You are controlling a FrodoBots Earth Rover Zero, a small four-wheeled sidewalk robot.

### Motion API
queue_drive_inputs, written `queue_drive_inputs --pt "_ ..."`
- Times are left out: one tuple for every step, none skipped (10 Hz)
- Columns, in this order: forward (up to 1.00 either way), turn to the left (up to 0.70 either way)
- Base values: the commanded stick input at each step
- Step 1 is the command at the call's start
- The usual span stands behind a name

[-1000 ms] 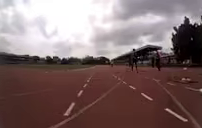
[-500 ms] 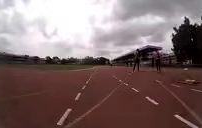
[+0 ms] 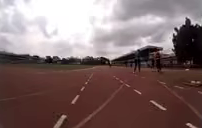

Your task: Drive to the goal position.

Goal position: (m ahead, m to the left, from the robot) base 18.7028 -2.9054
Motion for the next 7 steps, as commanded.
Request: queue_drive_inputs --pt "0.45 0.00" --pt "0.45 0.00" --pt "0.45 0.00" --pt "0.45 0.00" --pt "0.45 0.00" --pt "0.45 0.00" --pt "0.45 0.00"
